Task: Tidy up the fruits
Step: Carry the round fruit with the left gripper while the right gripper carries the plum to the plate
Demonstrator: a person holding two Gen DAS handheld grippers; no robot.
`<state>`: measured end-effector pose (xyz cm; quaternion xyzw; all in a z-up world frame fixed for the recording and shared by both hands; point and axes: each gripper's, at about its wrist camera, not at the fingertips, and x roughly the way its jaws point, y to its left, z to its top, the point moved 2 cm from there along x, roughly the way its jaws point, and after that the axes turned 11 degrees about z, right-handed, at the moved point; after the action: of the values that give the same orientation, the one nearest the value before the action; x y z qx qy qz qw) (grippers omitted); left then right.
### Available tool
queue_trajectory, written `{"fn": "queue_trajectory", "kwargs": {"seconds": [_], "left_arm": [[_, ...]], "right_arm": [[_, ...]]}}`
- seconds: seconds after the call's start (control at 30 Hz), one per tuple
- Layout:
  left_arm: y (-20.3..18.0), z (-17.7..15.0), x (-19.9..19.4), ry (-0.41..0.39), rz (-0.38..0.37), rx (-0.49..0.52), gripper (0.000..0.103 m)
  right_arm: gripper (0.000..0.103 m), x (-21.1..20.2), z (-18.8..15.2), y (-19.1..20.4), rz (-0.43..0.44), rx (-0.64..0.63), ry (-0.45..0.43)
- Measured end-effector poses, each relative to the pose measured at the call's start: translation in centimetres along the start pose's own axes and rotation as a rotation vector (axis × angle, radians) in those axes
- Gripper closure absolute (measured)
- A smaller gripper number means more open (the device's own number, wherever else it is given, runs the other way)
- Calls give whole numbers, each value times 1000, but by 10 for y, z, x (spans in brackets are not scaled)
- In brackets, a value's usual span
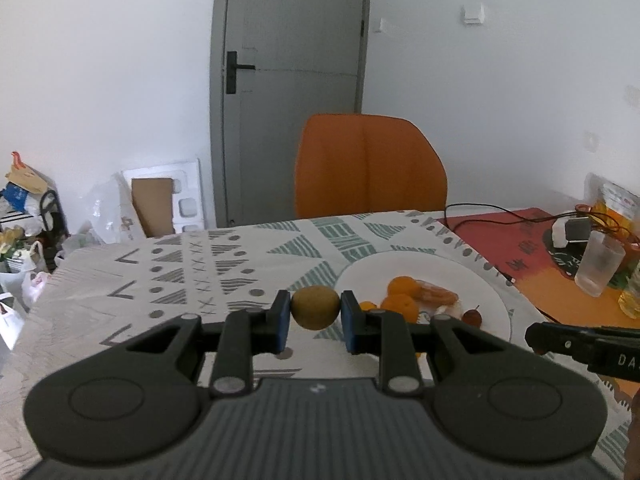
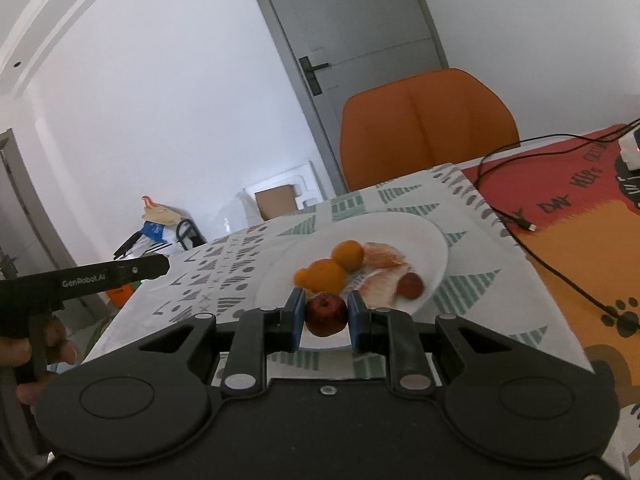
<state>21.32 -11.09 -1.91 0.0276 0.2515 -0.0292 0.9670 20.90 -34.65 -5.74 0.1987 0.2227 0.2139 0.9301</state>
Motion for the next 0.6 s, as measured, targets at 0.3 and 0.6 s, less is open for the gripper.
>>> {"fn": "queue_trajectory", "kwargs": {"seconds": [0.3,0.6], "left_arm": [[-24,-5,27,48,-57,17,78],[-62,-16,47,98,-155,62,78]], "right_arm": [[82,8,1,-17,-26,13,18],[82,15,2,-34,-48,38,30]]}}
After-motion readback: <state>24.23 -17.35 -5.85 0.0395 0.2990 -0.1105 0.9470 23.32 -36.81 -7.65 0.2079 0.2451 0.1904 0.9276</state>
